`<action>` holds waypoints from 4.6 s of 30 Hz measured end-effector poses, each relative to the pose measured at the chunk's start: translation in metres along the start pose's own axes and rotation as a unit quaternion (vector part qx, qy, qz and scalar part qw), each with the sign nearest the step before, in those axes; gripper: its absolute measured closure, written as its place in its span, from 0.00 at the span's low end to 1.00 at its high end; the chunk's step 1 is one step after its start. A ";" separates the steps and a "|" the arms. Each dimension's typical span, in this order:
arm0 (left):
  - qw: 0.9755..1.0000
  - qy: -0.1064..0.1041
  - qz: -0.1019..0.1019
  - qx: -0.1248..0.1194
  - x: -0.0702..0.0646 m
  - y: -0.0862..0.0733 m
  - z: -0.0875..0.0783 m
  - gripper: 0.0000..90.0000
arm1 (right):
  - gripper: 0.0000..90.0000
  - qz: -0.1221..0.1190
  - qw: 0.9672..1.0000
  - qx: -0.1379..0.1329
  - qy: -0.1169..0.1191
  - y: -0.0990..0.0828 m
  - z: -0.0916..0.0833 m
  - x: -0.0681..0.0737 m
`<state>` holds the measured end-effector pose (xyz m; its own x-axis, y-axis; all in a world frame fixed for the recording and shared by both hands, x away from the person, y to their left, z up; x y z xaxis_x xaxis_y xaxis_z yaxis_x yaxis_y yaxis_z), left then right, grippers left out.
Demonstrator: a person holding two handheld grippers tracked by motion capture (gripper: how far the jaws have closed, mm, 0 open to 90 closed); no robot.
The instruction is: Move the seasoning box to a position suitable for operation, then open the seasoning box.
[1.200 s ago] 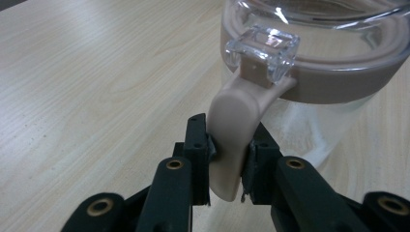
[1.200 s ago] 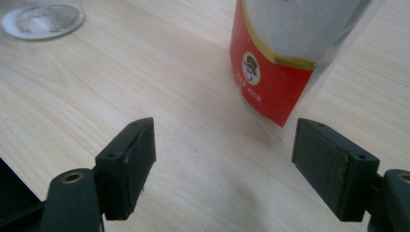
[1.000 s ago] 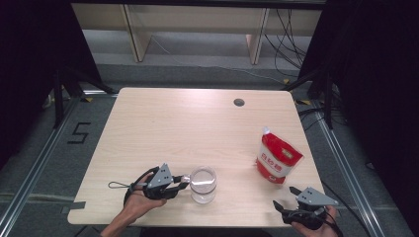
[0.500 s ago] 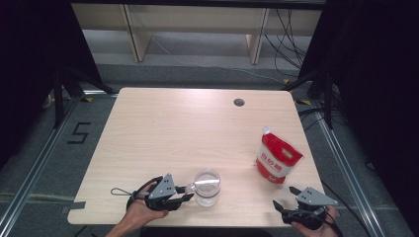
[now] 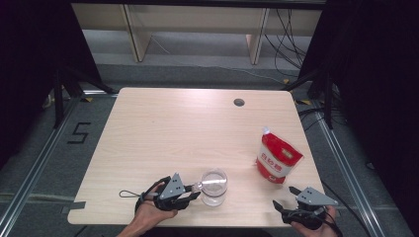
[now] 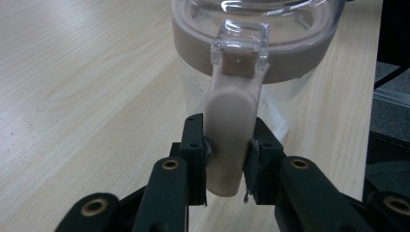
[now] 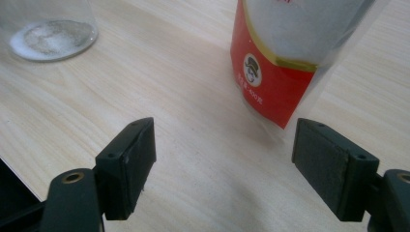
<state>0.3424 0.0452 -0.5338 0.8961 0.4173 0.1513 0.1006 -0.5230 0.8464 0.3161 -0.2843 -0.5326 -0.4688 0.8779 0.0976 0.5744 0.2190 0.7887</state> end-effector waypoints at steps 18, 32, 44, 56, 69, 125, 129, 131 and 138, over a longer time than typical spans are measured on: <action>1.000 -0.017 0.008 0.000 -0.006 0.010 0.014 0.81 | 0.27 0.006 1.000 0.001 0.007 -0.001 0.000 -0.001; 1.000 -0.024 -0.013 -0.007 -0.007 0.010 0.004 0.53 | 0.27 0.015 1.000 0.002 0.011 -0.002 0.001 -0.001; 0.999 -0.024 -0.018 -0.025 -0.004 0.022 -0.019 0.47 | 0.27 0.011 1.000 0.003 0.011 -0.002 0.001 -0.002; 0.999 -0.027 -0.026 -0.033 -0.004 0.026 -0.026 0.50 | 0.27 0.018 1.000 0.007 0.008 -0.003 0.000 0.000; 0.998 -0.019 -0.030 -0.049 -0.002 0.037 -0.033 0.65 | 0.27 0.005 1.000 -0.001 0.009 -0.002 0.000 -0.001; 0.997 -0.001 -0.019 -0.072 0.000 0.051 -0.022 0.97 | 0.74 -0.040 0.984 -0.101 0.139 0.040 -0.003 0.064; 0.997 0.000 -0.035 -0.072 -0.002 0.051 -0.021 0.97 | 0.79 -0.059 0.981 -0.114 0.146 0.049 0.001 0.075; 0.997 0.000 -0.036 -0.073 -0.002 0.051 -0.021 0.97 | 0.85 -0.064 0.978 -0.115 0.163 0.056 0.004 0.088; 0.997 -0.003 -0.037 -0.071 -0.002 0.051 -0.022 0.97 | 0.92 -0.095 0.974 -0.110 0.173 0.066 0.022 0.104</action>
<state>0.3366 0.0343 -0.4800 0.8913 0.4459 0.0828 0.1049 -0.3804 0.9189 0.3202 -0.1692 -0.4841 -0.7724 0.6262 0.1063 0.3155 0.2330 0.9199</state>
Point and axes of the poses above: each handheld gripper's, and its own axes: z roughly forward along the jaws, y roughly out of its top, x roughly to its left, the point moved 7 cm from there along z, roughly forward along the jaws, and after that the axes turned 11 degrees about z, right-handed, at the moved point
